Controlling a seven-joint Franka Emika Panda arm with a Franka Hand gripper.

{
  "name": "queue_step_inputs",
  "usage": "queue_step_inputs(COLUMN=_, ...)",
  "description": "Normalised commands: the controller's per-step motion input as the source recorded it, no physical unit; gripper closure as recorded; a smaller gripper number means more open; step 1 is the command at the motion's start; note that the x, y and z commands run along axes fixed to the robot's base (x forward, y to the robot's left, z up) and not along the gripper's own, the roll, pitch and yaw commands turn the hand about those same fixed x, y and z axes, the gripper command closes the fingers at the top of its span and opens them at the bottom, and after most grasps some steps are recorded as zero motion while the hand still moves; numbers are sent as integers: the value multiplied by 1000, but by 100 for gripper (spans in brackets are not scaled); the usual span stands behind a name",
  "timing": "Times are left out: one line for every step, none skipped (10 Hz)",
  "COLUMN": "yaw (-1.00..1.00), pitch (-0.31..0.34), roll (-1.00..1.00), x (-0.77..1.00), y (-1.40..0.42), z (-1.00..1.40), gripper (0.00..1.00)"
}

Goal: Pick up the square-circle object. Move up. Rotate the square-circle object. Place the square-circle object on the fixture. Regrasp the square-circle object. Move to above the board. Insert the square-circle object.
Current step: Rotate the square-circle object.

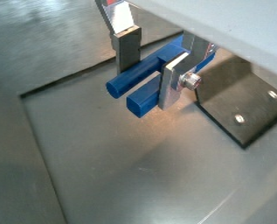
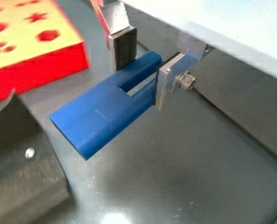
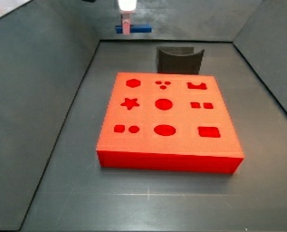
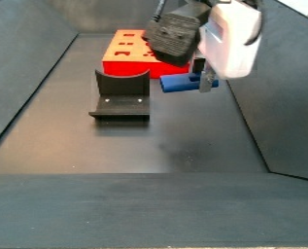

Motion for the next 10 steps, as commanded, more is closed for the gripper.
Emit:
queue_step_inputs(yaw=-1000, pitch=-7, roll=-3, x=28, y=16, z=-24, gripper=100)
queue_step_inputs(yaw=-1000, pitch=-7, roll=-4, x=28, y=17, z=-24, gripper=100)
queue_step_inputs(yaw=-1000, pitch=-7, roll=-4, x=28, y=17, z=-24, gripper=100)
queue_step_inputs(yaw=-1000, pitch=-8, roll=-4, x=28, y=17, z=-24, gripper=100)
queue_step_inputs(yaw=-1000, pitch=-8, roll=-4, x=28, y=17, z=-24, gripper=100)
queue_step_inputs(yaw=-1000, pitch=-9, roll=-4, x=28, y=17, z=-24, gripper=100)
queue_step_inputs(yaw=-1000, pitch=-9, roll=-5, x=28, y=17, z=-24, gripper=100)
queue_step_inputs(yaw=-1000, pitch=-9, roll=-5, x=28, y=17, z=-24, gripper=100)
queue_step_inputs(yaw=-1000, pitch=-10, roll=-5, x=28, y=17, z=-24, gripper=100)
queue_step_inputs(yaw=-1000, pitch=-10, roll=-5, x=28, y=17, z=-24, gripper=100)
